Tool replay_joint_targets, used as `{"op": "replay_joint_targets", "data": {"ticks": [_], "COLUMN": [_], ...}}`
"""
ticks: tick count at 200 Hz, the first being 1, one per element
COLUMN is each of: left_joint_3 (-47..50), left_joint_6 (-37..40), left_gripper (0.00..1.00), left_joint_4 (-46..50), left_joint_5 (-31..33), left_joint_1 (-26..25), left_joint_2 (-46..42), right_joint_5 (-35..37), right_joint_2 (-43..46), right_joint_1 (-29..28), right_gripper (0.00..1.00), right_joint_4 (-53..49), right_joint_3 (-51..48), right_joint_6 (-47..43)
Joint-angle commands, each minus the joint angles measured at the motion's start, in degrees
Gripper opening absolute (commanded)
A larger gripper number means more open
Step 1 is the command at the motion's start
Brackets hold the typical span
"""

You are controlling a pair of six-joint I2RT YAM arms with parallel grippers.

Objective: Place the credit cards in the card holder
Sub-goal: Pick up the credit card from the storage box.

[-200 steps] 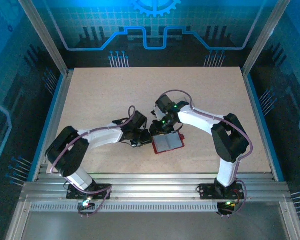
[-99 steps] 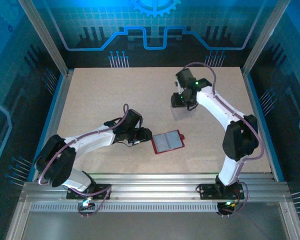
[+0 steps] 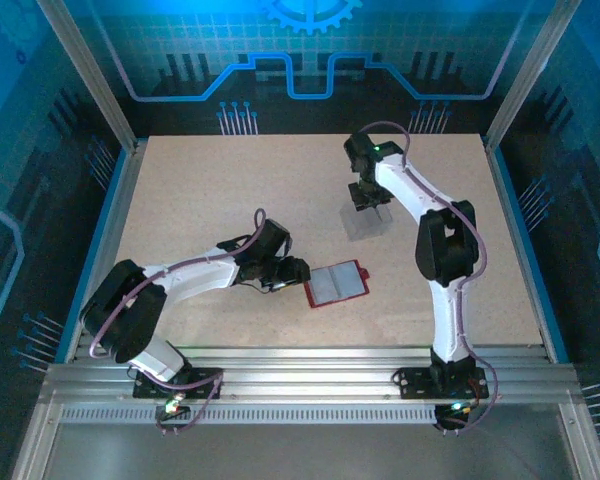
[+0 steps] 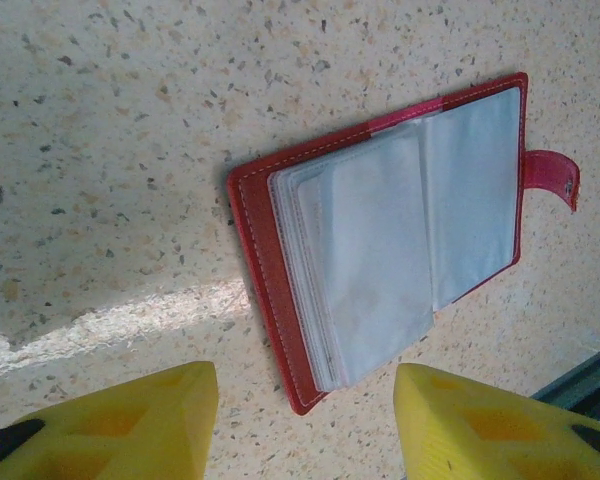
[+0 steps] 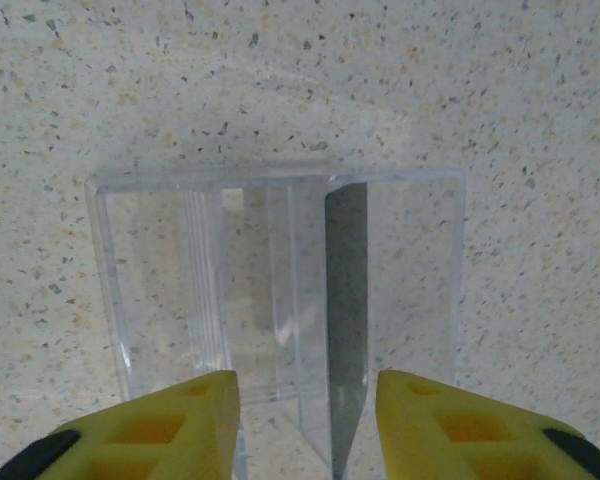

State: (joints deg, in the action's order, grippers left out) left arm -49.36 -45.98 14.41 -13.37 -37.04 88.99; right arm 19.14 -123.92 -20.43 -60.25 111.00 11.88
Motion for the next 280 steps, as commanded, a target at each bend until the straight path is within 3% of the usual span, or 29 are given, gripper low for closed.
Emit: {"op": "replay_joint_targets", "data": {"ticks": [1, 87, 167, 229, 280], "left_joint_3": [-0.79, -1.31, -1.36, -0.80, -1.26], "left_joint_6": [1.59, 1.52, 1.50, 1.50, 1.98], "left_gripper": [0.51, 0.51, 0.50, 0.50, 0.50], "left_joint_4": [-0.52, -0.36, -0.27, 0.00, 0.39], "left_joint_5": [-1.31, -1.43, -1.41, -1.23, -0.86], "left_joint_1": [-0.25, -0.14, -0.05, 0.30, 0.30], "left_joint_2": [0.57, 1.18, 1.12, 0.44, 1.62], "right_joint_5": [1.34, -2.32, -2.11, -2.08, -0.24], "right_joint_2": [-1.47, -4.04, -4.56, -5.48, 0.24], "right_joint_1": [1.28, 2.83, 3.36, 3.47, 2.69], "right_gripper": [0.39, 0.29, 0.07, 0.00, 0.00], "right_joint_4": [-3.46, -4.09, -4.85, -5.67, -4.97], "right_joint_3": [2.96, 4.31, 5.15, 5.78, 4.96], "right_joint_6": [-1.42, -1.99, -2.04, -2.13, -1.10]}}
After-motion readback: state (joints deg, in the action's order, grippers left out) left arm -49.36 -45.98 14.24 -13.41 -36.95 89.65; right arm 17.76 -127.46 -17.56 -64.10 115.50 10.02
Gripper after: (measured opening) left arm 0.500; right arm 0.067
